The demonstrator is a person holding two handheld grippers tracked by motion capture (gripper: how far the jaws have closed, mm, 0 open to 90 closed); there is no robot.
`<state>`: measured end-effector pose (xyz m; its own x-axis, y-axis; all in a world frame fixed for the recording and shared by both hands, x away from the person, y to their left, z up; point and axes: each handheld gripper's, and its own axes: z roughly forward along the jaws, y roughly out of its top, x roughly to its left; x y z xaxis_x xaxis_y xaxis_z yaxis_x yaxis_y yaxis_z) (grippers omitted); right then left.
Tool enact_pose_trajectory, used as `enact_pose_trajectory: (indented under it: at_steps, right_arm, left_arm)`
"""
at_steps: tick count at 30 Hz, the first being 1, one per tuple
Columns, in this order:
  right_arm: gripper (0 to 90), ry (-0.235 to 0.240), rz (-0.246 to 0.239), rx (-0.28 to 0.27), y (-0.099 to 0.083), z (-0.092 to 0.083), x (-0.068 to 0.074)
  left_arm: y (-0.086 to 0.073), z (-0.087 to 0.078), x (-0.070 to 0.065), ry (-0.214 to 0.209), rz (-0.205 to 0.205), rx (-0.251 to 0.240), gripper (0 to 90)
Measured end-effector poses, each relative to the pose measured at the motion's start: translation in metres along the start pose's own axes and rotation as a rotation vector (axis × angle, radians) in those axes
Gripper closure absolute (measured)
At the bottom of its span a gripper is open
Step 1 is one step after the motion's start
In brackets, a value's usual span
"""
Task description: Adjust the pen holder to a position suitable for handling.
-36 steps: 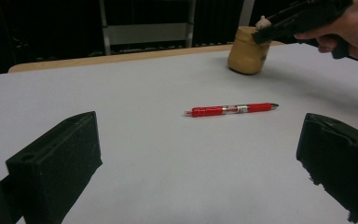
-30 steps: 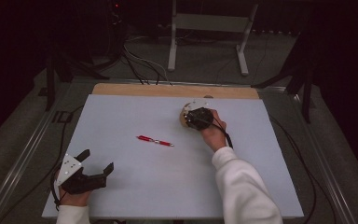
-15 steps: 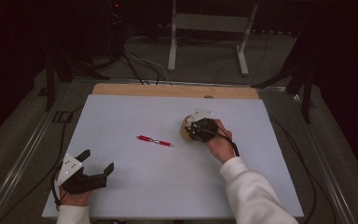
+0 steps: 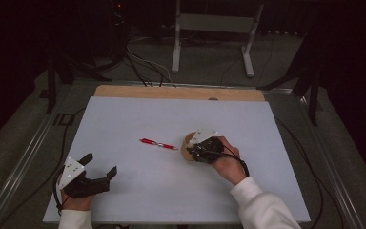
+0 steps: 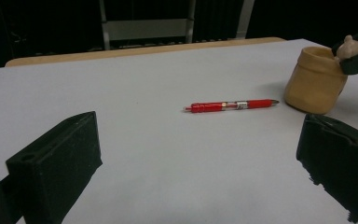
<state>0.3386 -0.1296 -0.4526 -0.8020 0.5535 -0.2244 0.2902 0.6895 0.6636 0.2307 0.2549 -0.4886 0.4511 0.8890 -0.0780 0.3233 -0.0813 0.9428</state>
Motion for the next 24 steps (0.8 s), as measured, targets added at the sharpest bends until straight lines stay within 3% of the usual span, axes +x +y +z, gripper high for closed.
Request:
enact_pose_trajectory:
  at_steps: [3,5,6,8,9,11,16,18,22,24]
  right_arm:
    - [58.2,0.017,0.023,0.003,0.0,0.001,-0.001]
    - [47.0,0.003,0.031,-0.01,-0.001,0.002,0.001]
    - [37.1,0.0,0.048,-0.037,-0.001,-0.001,0.0]
    - [31.9,0.004,0.066,-0.051,0.0,-0.003,-0.001]
    - [22.7,0.001,0.096,-0.078,0.001,-0.007,-0.003]
    - [16.3,0.003,0.124,-0.104,0.0,-0.012,-0.005]
    - [10.0,-0.011,0.166,-0.148,-0.003,-0.019,-0.011]
    - [2.7,-0.018,0.196,-0.17,-0.006,-0.023,-0.015]
    - [0.0,-0.035,0.23,-0.196,-0.01,-0.028,-0.02]
    - [0.0,-0.057,0.283,-0.239,-0.016,-0.037,-0.024]
  left_arm:
    - [0.0,-0.001,0.001,0.002,-0.002,-0.003,0.3]
    - [0.0,-0.001,0.001,0.004,-0.004,-0.002,0.3]
    - [0.0,-0.001,0.002,0.006,-0.003,-0.001,0.3]
    - [0.0,-0.001,0.002,0.007,-0.003,-0.001,0.3]
    - [0.0,-0.001,0.001,0.008,-0.002,-0.001,0.3]
    - [0.0,-0.001,0.001,0.008,-0.002,-0.001,0.3]
    - [0.0,0.0,0.001,0.012,-0.001,0.005,0.3]
    - [0.0,0.0,0.001,0.012,-0.001,0.006,0.3]
    - [0.0,-0.001,0.002,0.015,-0.002,0.004,0.3]
    - [0.0,-0.001,0.003,0.017,-0.004,0.003,0.3]
